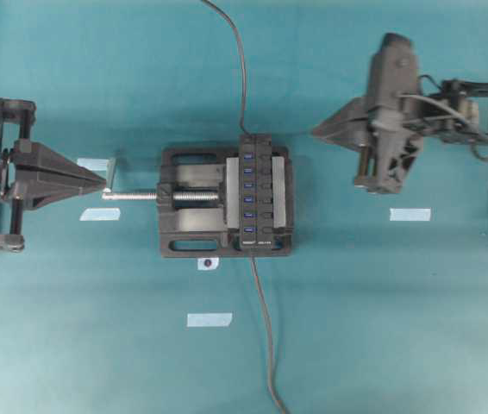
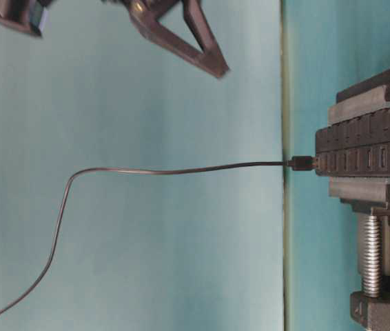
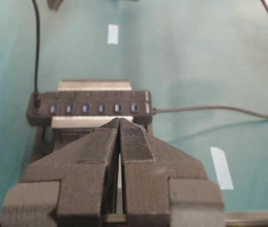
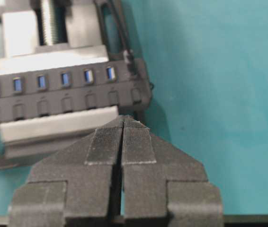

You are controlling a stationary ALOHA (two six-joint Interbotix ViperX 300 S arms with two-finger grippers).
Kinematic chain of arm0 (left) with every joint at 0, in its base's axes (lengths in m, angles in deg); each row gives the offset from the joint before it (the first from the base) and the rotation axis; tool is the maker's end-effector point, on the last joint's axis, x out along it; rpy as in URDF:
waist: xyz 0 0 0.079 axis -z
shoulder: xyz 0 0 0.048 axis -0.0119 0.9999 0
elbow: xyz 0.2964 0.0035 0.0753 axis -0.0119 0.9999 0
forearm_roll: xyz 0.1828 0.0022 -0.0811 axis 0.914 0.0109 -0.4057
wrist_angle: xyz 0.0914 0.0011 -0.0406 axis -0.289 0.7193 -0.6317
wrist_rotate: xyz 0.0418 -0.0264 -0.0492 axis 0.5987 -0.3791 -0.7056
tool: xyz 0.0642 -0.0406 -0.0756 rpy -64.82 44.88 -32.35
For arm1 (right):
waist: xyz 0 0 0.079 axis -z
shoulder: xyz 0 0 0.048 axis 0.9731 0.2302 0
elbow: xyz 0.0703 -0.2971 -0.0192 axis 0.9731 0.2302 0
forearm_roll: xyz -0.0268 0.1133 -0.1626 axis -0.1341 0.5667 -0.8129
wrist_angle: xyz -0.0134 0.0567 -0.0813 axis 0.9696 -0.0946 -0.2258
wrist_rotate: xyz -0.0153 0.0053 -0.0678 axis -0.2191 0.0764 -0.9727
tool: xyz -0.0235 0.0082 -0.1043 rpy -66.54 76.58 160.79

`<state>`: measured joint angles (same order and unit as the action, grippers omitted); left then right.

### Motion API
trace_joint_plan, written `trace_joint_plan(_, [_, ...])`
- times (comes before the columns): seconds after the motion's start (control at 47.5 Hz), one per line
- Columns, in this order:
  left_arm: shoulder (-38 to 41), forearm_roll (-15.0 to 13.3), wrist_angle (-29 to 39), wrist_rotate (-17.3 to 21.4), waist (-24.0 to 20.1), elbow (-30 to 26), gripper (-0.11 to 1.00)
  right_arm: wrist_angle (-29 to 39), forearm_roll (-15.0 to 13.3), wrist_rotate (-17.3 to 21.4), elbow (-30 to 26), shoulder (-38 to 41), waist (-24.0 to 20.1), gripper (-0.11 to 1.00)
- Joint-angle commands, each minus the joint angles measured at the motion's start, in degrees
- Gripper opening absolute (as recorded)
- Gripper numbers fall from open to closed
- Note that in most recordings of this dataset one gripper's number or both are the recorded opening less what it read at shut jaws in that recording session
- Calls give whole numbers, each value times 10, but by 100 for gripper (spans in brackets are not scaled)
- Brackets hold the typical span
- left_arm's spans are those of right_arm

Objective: Insert the USB into the front port of the fixed hub.
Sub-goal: 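Lower the right gripper onto the USB plug at the hub's front port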

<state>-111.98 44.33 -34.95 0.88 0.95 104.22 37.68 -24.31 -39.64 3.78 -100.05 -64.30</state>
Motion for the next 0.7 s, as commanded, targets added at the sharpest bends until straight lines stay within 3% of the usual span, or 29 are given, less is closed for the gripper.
trace_joint_plan(0.0, [1,1,-3,1,1,-16,0,-18,-1,-10,-20,9,4,-5])
trace_joint_plan(0.674, [1,1,-3,1,1,-14,0,-55,-1,-32,-78,120,4,-5])
